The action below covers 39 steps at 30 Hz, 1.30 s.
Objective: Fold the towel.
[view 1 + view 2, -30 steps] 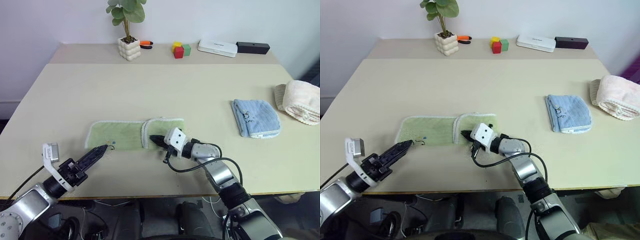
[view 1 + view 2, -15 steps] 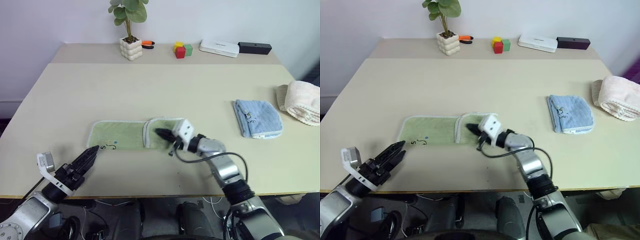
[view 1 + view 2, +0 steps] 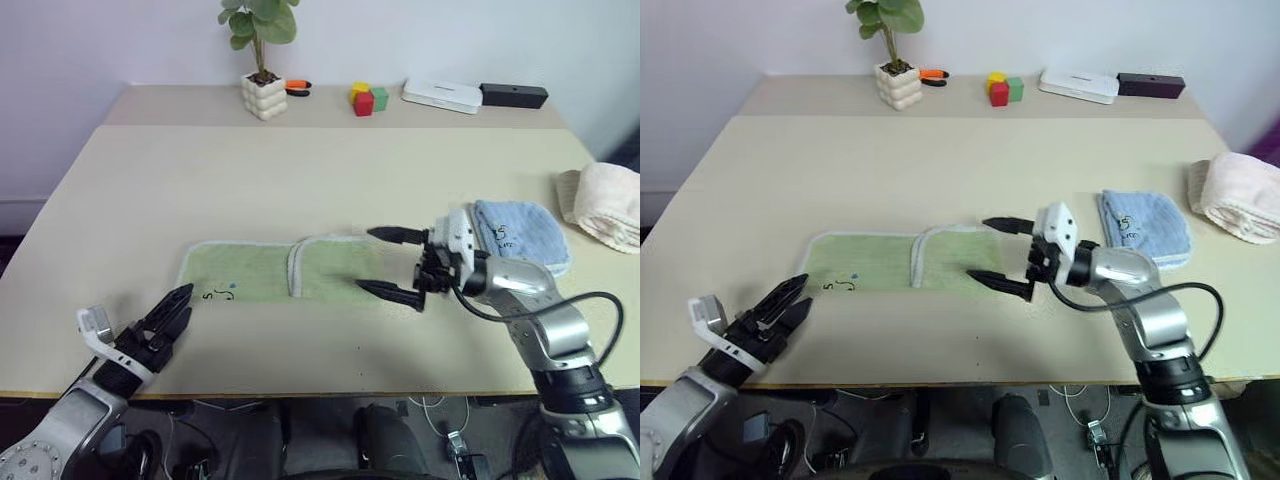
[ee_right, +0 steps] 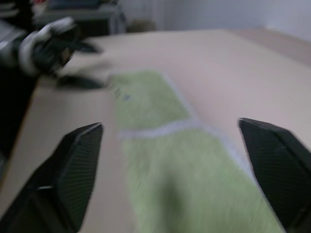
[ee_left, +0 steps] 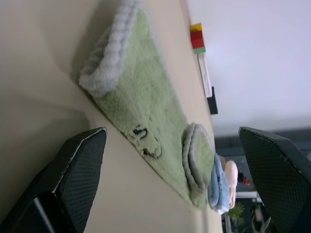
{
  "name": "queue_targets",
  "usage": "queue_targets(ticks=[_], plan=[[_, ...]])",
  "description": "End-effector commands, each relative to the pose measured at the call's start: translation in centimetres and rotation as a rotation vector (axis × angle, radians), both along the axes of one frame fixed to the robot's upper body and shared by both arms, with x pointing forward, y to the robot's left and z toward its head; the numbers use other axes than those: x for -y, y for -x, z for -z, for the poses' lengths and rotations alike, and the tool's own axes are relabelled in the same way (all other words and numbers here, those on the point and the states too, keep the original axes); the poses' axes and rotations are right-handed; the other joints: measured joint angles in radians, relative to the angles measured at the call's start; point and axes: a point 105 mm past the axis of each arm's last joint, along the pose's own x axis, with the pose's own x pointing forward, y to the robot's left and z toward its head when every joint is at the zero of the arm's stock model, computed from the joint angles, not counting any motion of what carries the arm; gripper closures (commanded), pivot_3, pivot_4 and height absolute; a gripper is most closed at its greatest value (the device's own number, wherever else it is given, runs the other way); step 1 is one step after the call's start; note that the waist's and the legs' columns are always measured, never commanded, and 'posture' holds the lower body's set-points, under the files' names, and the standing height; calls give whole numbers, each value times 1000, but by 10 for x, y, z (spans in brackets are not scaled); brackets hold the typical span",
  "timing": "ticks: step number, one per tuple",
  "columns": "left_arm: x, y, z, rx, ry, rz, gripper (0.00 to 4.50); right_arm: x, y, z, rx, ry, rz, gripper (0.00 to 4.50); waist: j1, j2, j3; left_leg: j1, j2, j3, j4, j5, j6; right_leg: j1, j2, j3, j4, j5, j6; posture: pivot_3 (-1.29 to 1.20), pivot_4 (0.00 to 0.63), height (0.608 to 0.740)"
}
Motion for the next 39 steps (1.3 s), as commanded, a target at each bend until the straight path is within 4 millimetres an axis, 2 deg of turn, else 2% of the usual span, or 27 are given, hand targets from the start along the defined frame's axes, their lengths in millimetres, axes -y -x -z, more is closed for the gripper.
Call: queue_targets(ticks=[1, 8, 11, 18, 28, 33, 36, 39], plan=[[-1, -5, 0, 6, 0, -25, 0, 4, 3, -12, 79, 0, -3, 30, -2, 0, 0, 0, 0, 0, 0, 0, 0, 0, 0, 0, 0, 0, 0, 0, 150, 740], [-3, -13, 10, -43, 28, -75, 0, 4, -8, -13, 126, 6, 53, 30, 0, 0, 0, 1, -2, 0, 0, 0, 0, 1, 2, 0, 0, 0, 0, 0, 150, 740], [-2, -18, 9, -46, 45, -85, 860, 5, -11, -10, 135, 13, 72, 0, 0, 0, 0, 2, -2, 1, 0, 0, 0, 2, 2, 0, 0, 0, 0, 0, 150, 740], [4, -22, 8, -56, 94, -92, 4400, 3, -12, -6, 137, 24, 76, 0, 2, 2, -1, 2, -2, 2, 0, 0, 0, 2, 2, -1, 1, 0, 1, 0, 150, 740], [7, -21, -3, -1, 60, -64, 4462, 5, -14, -2, 127, 35, 91, 0, 1, 2, -1, 4, -3, 3, 0, 0, 0, 4, 3, 0, 1, 0, 0, 0, 150, 740], [23, -21, -20, 118, -87, 56, 4462, 20, -16, 2, 112, 67, 125, 0, 1, 1, -1, 4, -3, 3, 0, 0, 0, 4, 3, 0, 1, 0, 0, 0, 150, 740], [54, -15, -37, 255, -245, 271, 4462, 32, -16, 8, 97, 90, 153, 0, 2, 1, -1, 3, -3, 3, 0, 0, 0, 3, 3, -1, 0, 0, 0, 0, 150, 740], [61, -18, -48, 334, -276, 332, 4462, 41, -16, 12, 84, 100, 179, 0, 0, 1, -1, 3, -4, 3, 0, 0, 0, 3, 3, 0, 0, 0, 0, 0, 150, 740]])
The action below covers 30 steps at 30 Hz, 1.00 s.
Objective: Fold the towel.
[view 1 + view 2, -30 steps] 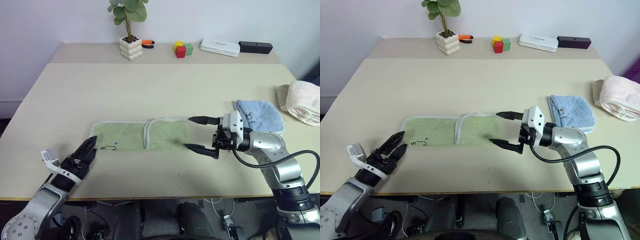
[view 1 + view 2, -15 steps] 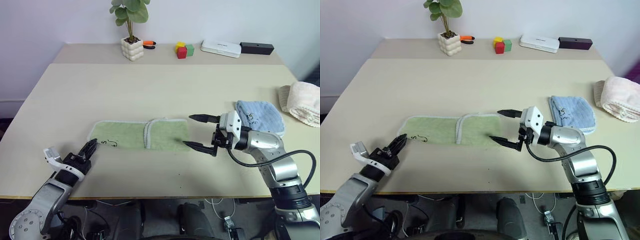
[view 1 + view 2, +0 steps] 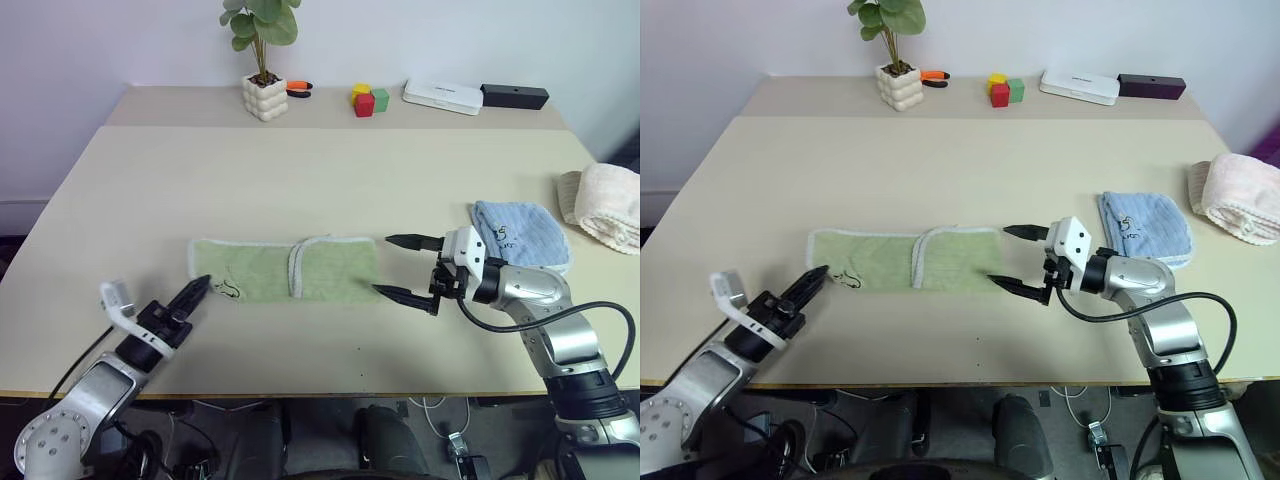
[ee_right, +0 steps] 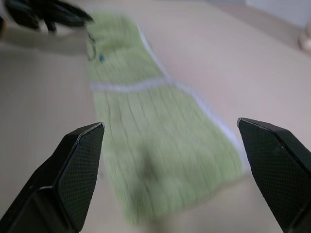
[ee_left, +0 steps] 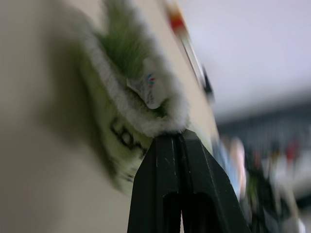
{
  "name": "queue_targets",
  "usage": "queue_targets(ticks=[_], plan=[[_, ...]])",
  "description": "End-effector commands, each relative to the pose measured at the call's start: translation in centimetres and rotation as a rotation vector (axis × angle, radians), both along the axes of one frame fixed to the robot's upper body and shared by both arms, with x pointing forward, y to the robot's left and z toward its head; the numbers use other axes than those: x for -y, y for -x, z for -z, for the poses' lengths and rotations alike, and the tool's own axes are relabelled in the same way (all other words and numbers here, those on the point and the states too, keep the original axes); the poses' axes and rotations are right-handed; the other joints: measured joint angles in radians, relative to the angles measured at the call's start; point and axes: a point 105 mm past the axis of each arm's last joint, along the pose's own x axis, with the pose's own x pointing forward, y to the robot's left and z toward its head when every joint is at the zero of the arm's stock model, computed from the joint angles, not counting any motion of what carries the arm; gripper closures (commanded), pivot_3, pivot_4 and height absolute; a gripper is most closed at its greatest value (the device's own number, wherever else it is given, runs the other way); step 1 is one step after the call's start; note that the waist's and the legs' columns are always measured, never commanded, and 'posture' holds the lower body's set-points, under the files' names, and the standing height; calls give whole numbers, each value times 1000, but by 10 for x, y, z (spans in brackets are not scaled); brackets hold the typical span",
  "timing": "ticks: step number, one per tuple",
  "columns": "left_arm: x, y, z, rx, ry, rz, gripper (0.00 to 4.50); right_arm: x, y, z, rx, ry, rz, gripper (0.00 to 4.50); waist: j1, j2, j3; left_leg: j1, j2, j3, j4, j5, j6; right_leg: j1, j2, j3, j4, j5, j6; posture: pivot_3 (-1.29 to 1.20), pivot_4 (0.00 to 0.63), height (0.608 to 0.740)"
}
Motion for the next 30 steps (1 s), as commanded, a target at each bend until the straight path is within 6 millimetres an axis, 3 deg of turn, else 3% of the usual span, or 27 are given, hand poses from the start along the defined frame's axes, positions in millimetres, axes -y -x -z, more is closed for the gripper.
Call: queue_targets(ticks=[1, 8, 16, 24, 30], plan=[[11, -1, -17, 106, -23, 87, 4462, 13, 0, -7, 33, 4, 31, 0, -2, 0, 0, 0, 0, 0, 0, 0, 0, 0, 0, 0, 0, 0, 0, 0, 150, 740], [42, -17, -32, 251, -161, 278, 4462, 45, 7, -17, 23, -10, 81, 0, 4, 0, 0, 0, 1, 0, 0, 0, 0, -1, 2, 0, 1, 0, 0, 0, 150, 740], [84, -32, -40, 331, -163, 504, 4462, 53, 11, -24, 22, -42, 143, 0, 0, 0, 1, -1, 3, -1, 0, 0, 0, -1, 6, 1, 1, 3, 6, 0, 150, 740], [133, -45, -18, 341, -185, 674, 4462, 57, 18, -18, 17, -38, 187, 0, 5, 0, 1, -1, 4, -2, 0, 0, 0, -1, 8, 1, 1, 5, 9, 0, 150, 740], [152, -46, -14, 343, -169, 732, 4462, 60, 25, -17, 15, -35, 209, 0, 15, 0, 1, -2, 5, -2, 1, 1, 0, -2, 9, 2, 1, 5, 11, 0, 150, 740]])
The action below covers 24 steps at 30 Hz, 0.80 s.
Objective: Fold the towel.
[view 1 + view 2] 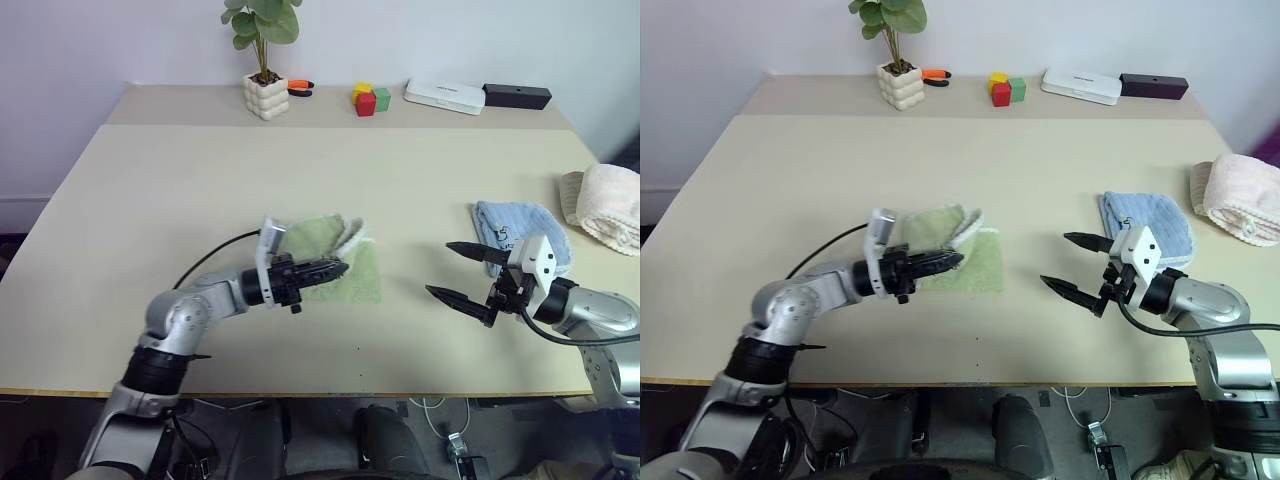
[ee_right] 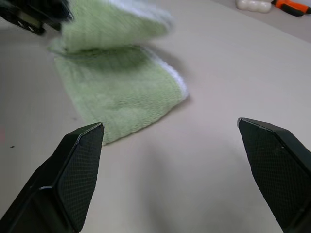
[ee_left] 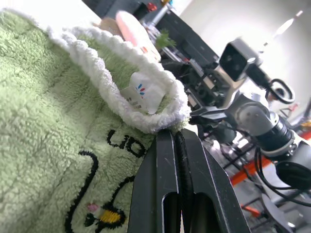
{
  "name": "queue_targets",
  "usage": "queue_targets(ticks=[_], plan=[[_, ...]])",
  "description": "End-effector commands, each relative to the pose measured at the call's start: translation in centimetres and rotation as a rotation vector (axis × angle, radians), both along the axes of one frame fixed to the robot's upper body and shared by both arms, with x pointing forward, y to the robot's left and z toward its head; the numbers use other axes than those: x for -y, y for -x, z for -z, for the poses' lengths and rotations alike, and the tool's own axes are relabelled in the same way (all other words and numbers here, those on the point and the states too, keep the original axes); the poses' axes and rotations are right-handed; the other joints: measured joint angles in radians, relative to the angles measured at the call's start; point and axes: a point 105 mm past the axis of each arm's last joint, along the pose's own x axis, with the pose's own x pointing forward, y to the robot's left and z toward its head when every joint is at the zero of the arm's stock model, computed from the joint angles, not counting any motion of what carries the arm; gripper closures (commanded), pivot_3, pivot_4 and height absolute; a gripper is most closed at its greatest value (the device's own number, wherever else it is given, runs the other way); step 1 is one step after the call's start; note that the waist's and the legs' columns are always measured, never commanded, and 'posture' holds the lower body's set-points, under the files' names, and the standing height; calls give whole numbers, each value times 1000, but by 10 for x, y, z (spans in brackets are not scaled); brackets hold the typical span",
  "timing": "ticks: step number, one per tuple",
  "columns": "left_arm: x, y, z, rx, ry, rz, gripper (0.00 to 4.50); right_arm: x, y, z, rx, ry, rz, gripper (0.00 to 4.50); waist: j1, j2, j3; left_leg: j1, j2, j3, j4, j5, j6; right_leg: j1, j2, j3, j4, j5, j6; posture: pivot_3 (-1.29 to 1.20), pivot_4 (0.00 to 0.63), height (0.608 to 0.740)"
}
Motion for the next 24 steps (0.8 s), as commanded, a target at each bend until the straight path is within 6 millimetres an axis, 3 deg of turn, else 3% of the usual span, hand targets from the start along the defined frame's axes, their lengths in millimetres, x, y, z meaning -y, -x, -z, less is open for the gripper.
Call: queue_targets(ticks=[1, 12, 15, 22, 24], plan=[[8, -2, -5, 51, -10, 35, 4462, 2, 3, -15, 60, 2, 12, 0, 1, 0, 0, 0, 0, 0, 0, 0, 0, 0, 1, 0, 0, 0, 0, 0, 150, 740], [38, 0, 14, 48, -75, 103, 4462, 0, 4, -12, 63, 4, 28, 0, 7, 0, 0, -1, 1, -2, 2, 0, 0, 0, 1, 0, 0, 0, 0, 0, 150, 740], [42, 1, 19, 40, -80, 90, 3718, -3, 3, -12, 65, 5, 22, 0, 7, 0, 0, -1, 1, -2, 3, 0, 0, 0, 1, 0, 0, 0, 0, 0, 150, 740], [31, 3, 16, 61, -70, 60, 311, -6, -2, -13, 65, 2, 9, 0, 4, 0, 0, -1, 1, -2, 3, 0, 0, 0, 2, 0, 1, 0, 0, 0, 150, 740], [28, 4, 8, 83, -53, 48, 52, -8, -5, -17, 71, -20, 3, 0, 5, 1, 0, -1, 2, -3, 3, 0, 0, 0, 2, 0, 1, 0, 0, 0, 150, 740]])
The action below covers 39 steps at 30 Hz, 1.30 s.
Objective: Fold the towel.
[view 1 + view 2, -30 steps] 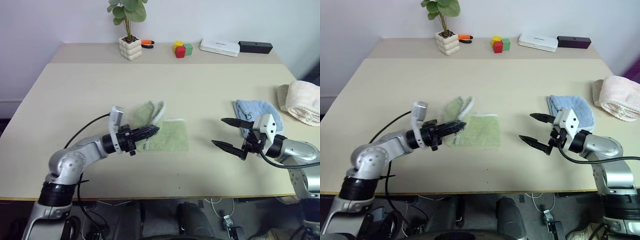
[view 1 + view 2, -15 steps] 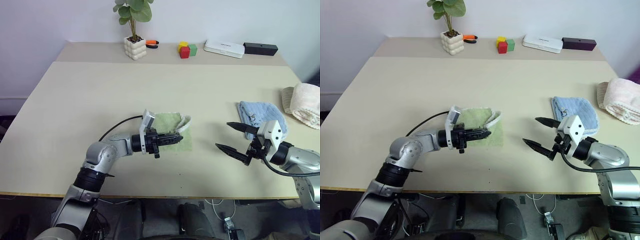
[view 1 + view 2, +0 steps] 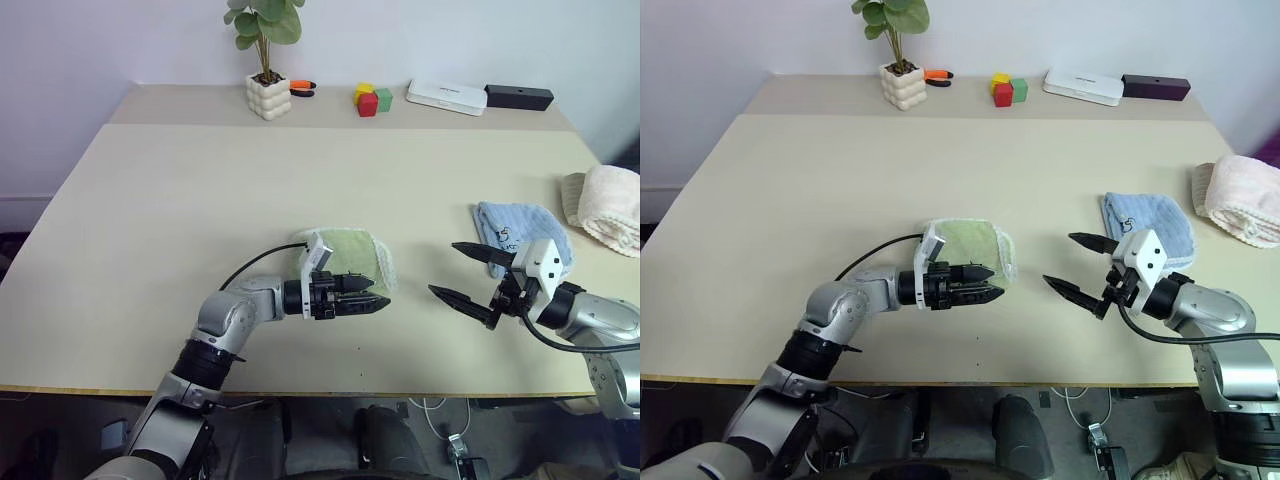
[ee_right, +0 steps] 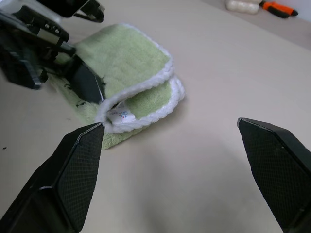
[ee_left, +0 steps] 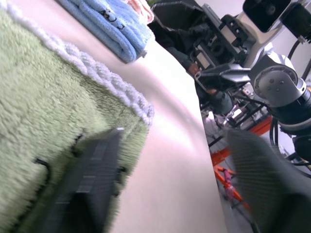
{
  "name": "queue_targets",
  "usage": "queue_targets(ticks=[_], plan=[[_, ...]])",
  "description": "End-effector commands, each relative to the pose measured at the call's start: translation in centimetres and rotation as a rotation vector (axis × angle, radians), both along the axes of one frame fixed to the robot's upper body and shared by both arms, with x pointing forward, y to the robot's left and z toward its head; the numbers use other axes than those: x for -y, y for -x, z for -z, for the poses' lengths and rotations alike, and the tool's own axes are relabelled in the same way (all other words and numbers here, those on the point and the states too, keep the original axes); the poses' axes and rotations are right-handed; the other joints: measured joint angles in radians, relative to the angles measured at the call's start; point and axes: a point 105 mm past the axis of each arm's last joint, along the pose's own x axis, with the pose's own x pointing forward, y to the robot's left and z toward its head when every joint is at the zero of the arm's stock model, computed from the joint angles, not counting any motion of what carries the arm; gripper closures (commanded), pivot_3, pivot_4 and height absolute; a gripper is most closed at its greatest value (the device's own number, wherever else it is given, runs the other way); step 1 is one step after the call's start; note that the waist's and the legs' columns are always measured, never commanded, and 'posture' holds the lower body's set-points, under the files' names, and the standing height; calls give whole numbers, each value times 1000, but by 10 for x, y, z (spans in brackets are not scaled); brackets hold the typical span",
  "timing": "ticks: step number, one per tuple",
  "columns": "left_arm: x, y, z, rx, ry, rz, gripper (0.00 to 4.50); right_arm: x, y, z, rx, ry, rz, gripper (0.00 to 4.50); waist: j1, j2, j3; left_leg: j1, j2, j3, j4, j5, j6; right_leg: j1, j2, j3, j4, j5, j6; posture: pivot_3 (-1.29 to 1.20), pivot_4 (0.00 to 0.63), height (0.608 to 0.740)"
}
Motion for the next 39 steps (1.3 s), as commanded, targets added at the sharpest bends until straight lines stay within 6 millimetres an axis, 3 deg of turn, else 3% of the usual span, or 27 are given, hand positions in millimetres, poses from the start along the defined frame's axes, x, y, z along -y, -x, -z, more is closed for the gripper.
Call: queue_targets(ticks=[1, 4, 8, 9, 11, 14, 18, 22, 29, 33, 39], plan=[[-9, 1, -23, 73, 58, -14, 52, -7, -5, -14, 43, -39, -22, 0, 0, 0, 0, 0, 0, 0, 0, 0, 0, 0, 0, 0, 0, 0, 0, 0, 150, 740], [-20, 6, -43, 130, 113, -24, 52, -13, -12, -25, 58, -117, -23, 0, -1, 0, 0, 0, 0, 0, 1, 0, 0, 0, 0, 0, 0, 0, 0, 0, 150, 740], [-37, -6, -60, 172, 152, -141, 52, -32, -17, -45, 80, -275, -38, 0, 2, 0, 0, 0, 1, -1, 1, 0, 0, 0, 0, 0, 1, 0, 0, 0, 150, 740], [-44, -10, -64, 155, 175, -184, 280, -39, -20, -53, 90, -345, -32, 255, 2, 0, 0, 0, 1, -1, 1, 0, 0, 0, 0, 0, 2, 0, 0, 0, 150, 740], [-61, -27, -66, 182, 177, -337, 917, -59, -26, -66, 131, -424, -10, 869, 0, 0, 0, 0, 1, -1, 2, 0, 0, 0, 0, 0, 2, 0, 0, 0, 150, 740], [-82, -46, -61, 182, 179, -522, 2424, -79, -34, -67, 169, -448, 67, 2389, -1, 0, 0, 0, 1, -1, 2, 0, 0, -1, 1, -1, 4, 0, 0, 0, 150, 740], [-83, -53, -49, 187, 135, -608, 4469, -101, -42, -56, 126, -522, 190, 4399, 4, 0, 0, -1, 1, -2, 4, 0, 0, -1, 1, -1, 4, 1, 2, 0, 150, 740], [-71, -57, -47, 192, 150, -666, 4491, -122, -41, -28, 38, -479, 249, 4456, 4, 0, 0, -3, 1, -1, 6, 0, 0, 0, 0, -1, 4, 1, 2, 0, 150, 740], [-56, -65, -39, 197, 125, -711, 4491, -132, -46, 10, -26, -341, 296, 4456, -1, 0, 0, -3, 1, -2, 8, 0, 0, 0, 1, -1, 5, 1, 1, 0, 150, 740], [-54, -73, -17, 155, 41, -742, 4491, -132, -51, 33, -32, -255, 335, 4456, 2, 0, 0, -3, 1, -2, 8, 0, 0, -1, 1, -1, 5, 1, 1, 0, 150, 740], [-48, -69, 18, 93, -103, -681, 4491, -106, -60, 62, -31, -181, 474, 4456, 0, 0, 0, -3, 1, -1, 8, 0, 0, 0, 1, -1, 4, 1, 2, 0, 150, 740]])
